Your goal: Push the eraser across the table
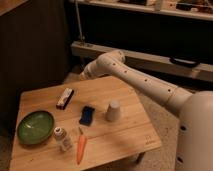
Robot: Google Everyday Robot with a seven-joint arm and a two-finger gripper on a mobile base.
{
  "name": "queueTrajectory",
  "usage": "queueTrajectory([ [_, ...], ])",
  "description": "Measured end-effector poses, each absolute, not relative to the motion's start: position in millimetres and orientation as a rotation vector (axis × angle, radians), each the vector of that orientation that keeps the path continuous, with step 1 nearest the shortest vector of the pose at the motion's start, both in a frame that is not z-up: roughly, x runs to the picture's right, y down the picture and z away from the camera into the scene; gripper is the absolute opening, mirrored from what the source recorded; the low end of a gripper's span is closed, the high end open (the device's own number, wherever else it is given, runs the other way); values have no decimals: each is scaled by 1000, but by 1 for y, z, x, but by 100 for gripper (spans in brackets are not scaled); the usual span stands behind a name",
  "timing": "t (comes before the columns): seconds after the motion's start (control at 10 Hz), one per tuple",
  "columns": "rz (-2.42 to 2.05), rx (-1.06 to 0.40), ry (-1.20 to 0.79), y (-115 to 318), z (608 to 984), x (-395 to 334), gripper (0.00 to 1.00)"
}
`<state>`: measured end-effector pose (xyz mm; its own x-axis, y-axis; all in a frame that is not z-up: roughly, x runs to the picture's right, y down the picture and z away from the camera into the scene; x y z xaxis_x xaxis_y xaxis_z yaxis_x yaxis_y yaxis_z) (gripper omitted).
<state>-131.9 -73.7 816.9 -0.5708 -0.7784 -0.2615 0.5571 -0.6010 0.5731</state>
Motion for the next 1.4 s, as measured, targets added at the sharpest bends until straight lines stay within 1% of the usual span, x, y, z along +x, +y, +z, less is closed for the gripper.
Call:
queueTrajectory([
  [0.1,-2190,612,-593,-64,832,-133,2],
  [0.3,-2205,572,-651,-51,848,-141,2],
  [0.7,-2244,538,-757,-22,855,-166,2],
  [1.0,-2264,516,-828,15,870,-178,2],
  [1.4,-2306,491,-850,23,880,-197,2],
])
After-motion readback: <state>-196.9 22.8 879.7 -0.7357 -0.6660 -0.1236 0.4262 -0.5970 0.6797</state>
